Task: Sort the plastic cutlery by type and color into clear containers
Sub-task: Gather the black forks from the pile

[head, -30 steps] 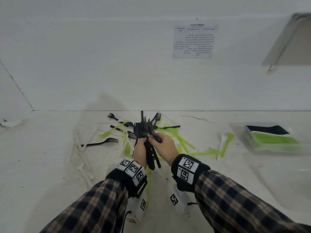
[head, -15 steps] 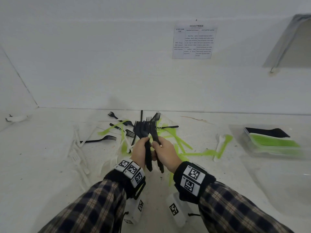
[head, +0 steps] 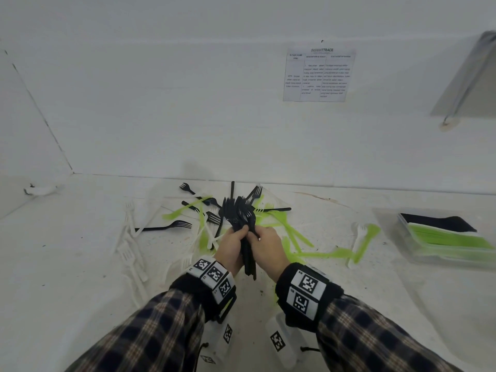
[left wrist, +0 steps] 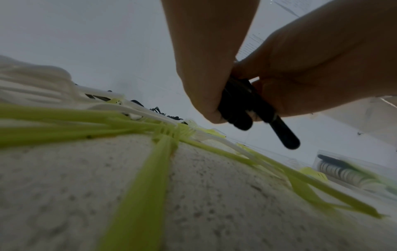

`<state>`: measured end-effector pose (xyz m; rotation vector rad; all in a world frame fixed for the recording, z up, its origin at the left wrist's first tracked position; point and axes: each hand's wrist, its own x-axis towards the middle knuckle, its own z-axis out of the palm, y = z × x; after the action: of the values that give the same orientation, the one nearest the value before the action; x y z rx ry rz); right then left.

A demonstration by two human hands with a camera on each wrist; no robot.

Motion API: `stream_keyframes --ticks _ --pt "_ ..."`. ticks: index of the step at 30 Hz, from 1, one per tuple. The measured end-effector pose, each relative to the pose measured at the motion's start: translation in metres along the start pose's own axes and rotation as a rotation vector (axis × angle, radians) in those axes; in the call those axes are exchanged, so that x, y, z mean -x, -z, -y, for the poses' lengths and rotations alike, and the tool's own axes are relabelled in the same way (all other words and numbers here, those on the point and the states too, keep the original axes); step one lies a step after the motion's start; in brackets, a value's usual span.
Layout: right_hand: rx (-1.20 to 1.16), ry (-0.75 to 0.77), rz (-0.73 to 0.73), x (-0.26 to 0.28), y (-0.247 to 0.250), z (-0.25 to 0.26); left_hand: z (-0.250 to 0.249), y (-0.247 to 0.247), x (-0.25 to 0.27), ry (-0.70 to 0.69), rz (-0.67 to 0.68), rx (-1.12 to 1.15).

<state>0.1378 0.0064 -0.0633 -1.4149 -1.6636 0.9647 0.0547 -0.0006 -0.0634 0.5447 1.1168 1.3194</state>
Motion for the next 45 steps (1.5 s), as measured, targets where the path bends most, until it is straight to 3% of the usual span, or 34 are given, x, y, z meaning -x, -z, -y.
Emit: stream_keyframes --ticks 4,9,14,17,20,23,31,39,45 --pt "-0.049 0.005 0.033 -0.007 -0.012 0.006 -0.006 0.004 -0.005 -0.001 -0.022 0.048" --pt "-0.280 -0.044 -0.136 -0.011 -0.020 0.011 -0.020 0.016 -0.013 0.021 -0.070 0.050" --pt "-0.197 -0.031 -0.130 -0.019 -0.039 0.023 -0.033 0.034 -0.016 0.110 -0.062 0.027" --pt "-0.030 0.054 -0.120 -0.021 -0.056 0.031 -0.040 0.048 -0.022 0.060 -0.035 0.023" --pt "-0.122 -0.024 -0.126 -0.025 -0.071 0.038 -0.049 0.062 -0.022 0.087 -0.008 0.031" --pt "-0.117 0.010 -0.044 -0.035 -0.082 0.045 -0.054 0.078 -0.026 0.150 -0.024 0.028" --pt "-0.316 -0.035 0.166 -0.058 -0.104 0.069 -0.072 0.112 -0.035 0.055 -0.105 0.030" --pt "-0.270 -0.090 0.101 -0.073 -0.123 0.065 -0.076 0.125 -0.037 -0.039 -0.056 -0.156" --pt "-0.244 -0.031 0.118 -0.073 -0.115 0.061 -0.077 0.123 -0.042 0.076 -0.019 -0.128"
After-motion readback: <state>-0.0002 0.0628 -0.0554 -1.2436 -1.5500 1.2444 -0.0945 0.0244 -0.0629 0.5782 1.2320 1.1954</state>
